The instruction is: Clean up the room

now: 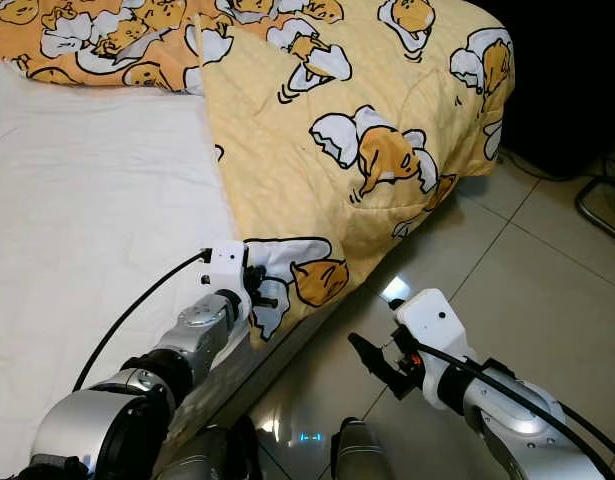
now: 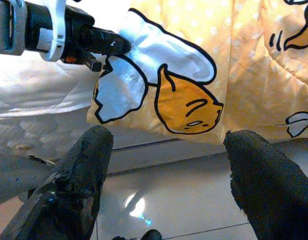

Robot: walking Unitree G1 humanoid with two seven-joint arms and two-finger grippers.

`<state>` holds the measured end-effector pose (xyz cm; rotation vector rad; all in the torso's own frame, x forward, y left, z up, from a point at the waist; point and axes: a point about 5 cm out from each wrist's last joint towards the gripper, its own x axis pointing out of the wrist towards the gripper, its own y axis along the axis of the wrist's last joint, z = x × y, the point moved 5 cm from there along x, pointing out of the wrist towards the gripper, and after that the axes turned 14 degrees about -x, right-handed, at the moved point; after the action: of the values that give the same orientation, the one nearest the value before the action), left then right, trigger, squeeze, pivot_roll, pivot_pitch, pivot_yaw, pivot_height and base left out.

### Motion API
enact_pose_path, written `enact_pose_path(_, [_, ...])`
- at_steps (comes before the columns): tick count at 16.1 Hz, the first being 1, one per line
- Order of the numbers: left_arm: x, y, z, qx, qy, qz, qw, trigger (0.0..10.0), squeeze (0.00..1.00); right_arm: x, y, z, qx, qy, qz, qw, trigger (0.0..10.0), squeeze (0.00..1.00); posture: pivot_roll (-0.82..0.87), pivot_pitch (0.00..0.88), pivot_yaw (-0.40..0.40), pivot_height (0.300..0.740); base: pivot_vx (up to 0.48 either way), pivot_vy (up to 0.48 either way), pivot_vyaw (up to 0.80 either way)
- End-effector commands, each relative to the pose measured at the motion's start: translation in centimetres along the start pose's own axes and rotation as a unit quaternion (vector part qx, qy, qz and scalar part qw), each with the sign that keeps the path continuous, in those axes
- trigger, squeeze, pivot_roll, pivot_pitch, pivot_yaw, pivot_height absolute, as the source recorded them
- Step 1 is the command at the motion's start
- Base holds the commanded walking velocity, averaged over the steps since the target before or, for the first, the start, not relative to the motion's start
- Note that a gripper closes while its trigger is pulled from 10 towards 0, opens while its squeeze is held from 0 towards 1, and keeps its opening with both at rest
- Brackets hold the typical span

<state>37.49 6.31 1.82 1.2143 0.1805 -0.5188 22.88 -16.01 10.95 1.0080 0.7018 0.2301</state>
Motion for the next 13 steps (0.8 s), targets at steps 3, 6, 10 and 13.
enact_pose_path(3, [-0.3,-0.7,0.1,0.027,-0.040,-0.021,0.999,0.0,0.00,0.5,-0.2,-0.3,0.004,0.008,0.003,1.000,10.0,0.00,-0.32,0.228,0.108,0.740,0.000,0.000,0.00])
enact_pose_path(6, [-1.3,-2.4,-0.2,0.049,-0.101,-0.060,0.992,0.0,0.00,1.1,-0.3,-0.5,0.006,0.011,0.007,1.000,10.0,0.00,-0.29,0.211,0.120,0.740,0.000,0.000,0.00])
enact_pose_path(10, [-6.6,-10.8,2.2,0.129,-0.250,-0.212,0.936,0.0,0.00,1.5,-1.1,-1.5,0.001,0.043,-0.004,0.999,10.0,0.00,-0.24,0.215,0.099,0.740,0.000,0.000,0.00])
enact_pose_path(13, [-9.5,-13.2,4.2,0.116,-0.317,-0.280,0.899,0.0,0.00,1.6,-1.2,-1.9,-0.003,0.053,-0.005,0.999,10.0,0.00,-0.25,0.219,0.089,0.740,0.000,0.000,0.00])
